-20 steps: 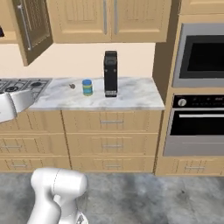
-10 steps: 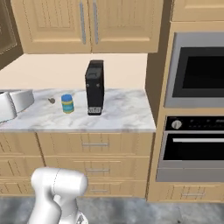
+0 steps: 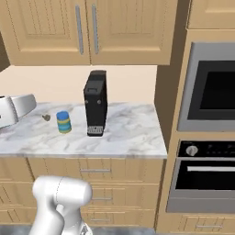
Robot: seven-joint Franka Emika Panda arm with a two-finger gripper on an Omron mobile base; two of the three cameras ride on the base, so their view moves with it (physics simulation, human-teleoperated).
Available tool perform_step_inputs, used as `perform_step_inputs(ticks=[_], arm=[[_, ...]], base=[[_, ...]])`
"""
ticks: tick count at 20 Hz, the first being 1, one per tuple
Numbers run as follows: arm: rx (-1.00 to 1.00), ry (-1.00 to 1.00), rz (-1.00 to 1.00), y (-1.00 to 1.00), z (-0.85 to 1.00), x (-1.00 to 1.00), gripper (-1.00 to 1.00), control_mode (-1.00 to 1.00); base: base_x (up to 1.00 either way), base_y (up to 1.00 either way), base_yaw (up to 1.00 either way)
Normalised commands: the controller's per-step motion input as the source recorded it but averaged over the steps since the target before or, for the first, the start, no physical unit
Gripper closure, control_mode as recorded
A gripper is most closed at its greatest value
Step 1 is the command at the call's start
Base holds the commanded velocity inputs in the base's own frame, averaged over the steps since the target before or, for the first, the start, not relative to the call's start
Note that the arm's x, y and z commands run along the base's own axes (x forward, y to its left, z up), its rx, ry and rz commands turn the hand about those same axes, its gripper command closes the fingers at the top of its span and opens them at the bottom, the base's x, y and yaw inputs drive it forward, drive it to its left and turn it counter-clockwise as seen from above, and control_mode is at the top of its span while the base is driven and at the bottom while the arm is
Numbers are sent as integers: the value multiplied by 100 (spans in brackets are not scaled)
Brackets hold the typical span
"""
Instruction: Pick the shaker and mayonnaise from the counter and place them in the cabinet.
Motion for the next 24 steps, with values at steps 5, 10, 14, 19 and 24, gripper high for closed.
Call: perform_step_inputs(ticks=[5,10,14,19,24], arm=[[0,0,0,0,0,0,-100,100],[0,0,0,0,0,0,-100,100],[0,0,0,0,0,0,-100,100],[0,0,0,0,0,0,-100,100],[0,-1,0,0,0,0,-100,-100]], base=[[32,0,15],[41,0,14],[49,0,9],[27,2,0],[4,0,0]])
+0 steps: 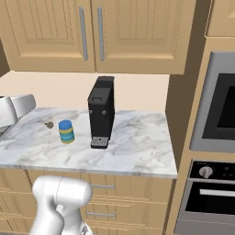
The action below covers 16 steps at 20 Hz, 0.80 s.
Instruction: Pick the shaker and mayonnaise from the counter and place them in the cabinet.
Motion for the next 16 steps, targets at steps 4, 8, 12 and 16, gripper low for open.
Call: perform_step_inputs(ticks=[4,8,12,16], arm=[[0,0,0,0,0,0,-100,-100],[-2,11,0,8,-3,9,-100,-100],[-1,10,0,20,-16,7,-100,-100],[-3,8,0,32,-33,0,-100,-100]], base=[[0,0,0],[0,0,0],[0,0,0],[0,0,0]])
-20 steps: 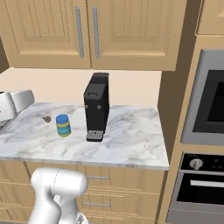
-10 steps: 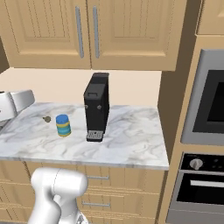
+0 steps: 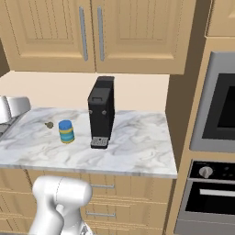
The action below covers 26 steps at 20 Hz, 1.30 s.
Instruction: Pick the shaker and mayonnaise from the counter and place them in the cabinet.
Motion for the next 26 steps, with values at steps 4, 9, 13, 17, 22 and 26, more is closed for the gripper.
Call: perform_step_inputs(ticks=[4,9,13,17,22,26], arm=[[-2,12,0,19,-48,0,-100,-100],[-1,14,0,11,-47,4,-100,-100],[0,8,2,0,-41,3,-100,-100],[-1,3,1,-2,-15,0,-100,-100],[0,8,4,-9,-44,11,-100,-100],[0,10,3,0,-32,3,-100,-100]], base=[[0,0,0],[0,0,0],[0,0,0],[0,0,0],[0,0,0],[0,0,0]])
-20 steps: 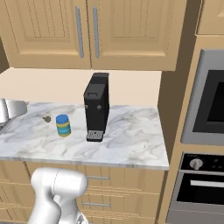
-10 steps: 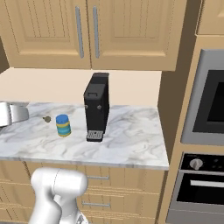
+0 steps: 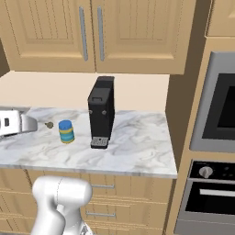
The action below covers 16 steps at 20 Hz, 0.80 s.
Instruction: Pick the shaker and mayonnaise from the counter and place them in the cabinet.
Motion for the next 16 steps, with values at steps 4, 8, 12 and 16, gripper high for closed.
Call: perform_step_inputs(ticks=[4,8,12,16], arm=[[-1,10,0,0,-39,16,-100,-100],[-1,3,-1,1,-42,36,-100,-100],[0,0,-5,4,-28,51,-100,-100],[0,-1,-6,0,-26,48,-100,-100]], base=[[0,0,0],[0,0,0],[0,0,0],[0,0,0]])
